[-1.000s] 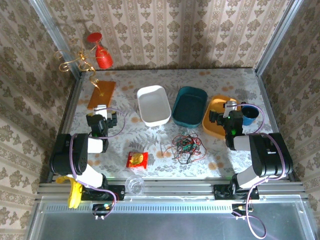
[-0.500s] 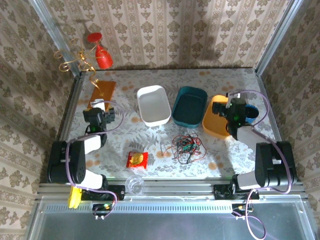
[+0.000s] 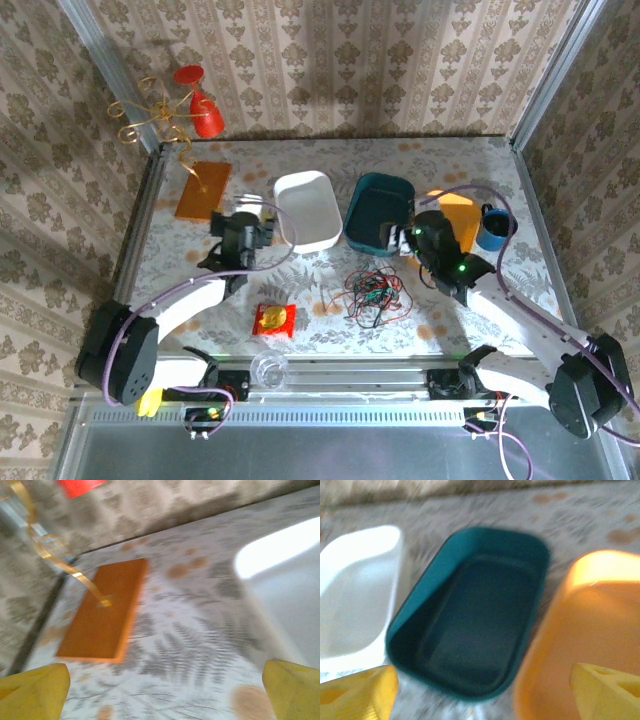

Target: Untangle the cables

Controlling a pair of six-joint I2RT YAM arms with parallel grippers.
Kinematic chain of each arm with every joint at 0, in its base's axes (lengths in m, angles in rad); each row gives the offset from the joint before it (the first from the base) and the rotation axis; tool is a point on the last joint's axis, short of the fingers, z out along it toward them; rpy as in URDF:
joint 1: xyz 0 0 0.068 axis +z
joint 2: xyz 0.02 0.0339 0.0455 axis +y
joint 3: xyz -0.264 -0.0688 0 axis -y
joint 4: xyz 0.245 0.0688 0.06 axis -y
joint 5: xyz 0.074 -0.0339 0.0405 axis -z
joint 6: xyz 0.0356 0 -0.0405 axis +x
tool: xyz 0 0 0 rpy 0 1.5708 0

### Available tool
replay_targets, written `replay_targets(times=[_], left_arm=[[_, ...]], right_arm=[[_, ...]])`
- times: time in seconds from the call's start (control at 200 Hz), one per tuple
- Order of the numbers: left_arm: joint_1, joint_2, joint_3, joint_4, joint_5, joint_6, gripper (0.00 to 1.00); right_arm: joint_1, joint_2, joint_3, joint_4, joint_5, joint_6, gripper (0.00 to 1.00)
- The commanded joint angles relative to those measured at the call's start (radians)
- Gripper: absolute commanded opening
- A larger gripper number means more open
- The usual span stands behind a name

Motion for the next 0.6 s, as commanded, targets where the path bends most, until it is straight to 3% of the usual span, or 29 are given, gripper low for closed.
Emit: replay_targets(times=[0.0, 0.05, 0.115, 0.36, 0.44, 0.595], left_arm=[[-0.124, -0.031, 0.047, -0.054, 0.023, -0.047, 1.00], [-0.173, -0.023, 0.060, -0.057, 0.077, -0.055, 1.00], [-0.204, -0.011, 0.087, -0.089, 0.225, -0.065, 1.00], [-0.230, 0.061, 0.151, -0.133, 0.787, -0.161, 1.00], [-0.252, 0.095, 0.167, -0.132, 0.871, -0.147, 1.00], [-0.286, 0.151, 0.196, -0.129, 0.914, -0.082, 1.00]], right_arm=[[0.085, 0.047, 0.056, -0.195, 0.006, 0.087, 0.89], [0.107, 0.074, 0.072, -0.228, -0.025, 0.077, 0.88], [0.129, 0.108, 0.090, -0.266, -0.054, 0.056, 0.86], [0.143, 0.099, 0.129, -0.424, -0.087, 0.061, 0.84], [0.133, 0.082, 0.130, -0.483, -0.089, 0.074, 0.83], [0.100, 0.097, 0.097, -0.513, -0.201, 0.084, 0.77]])
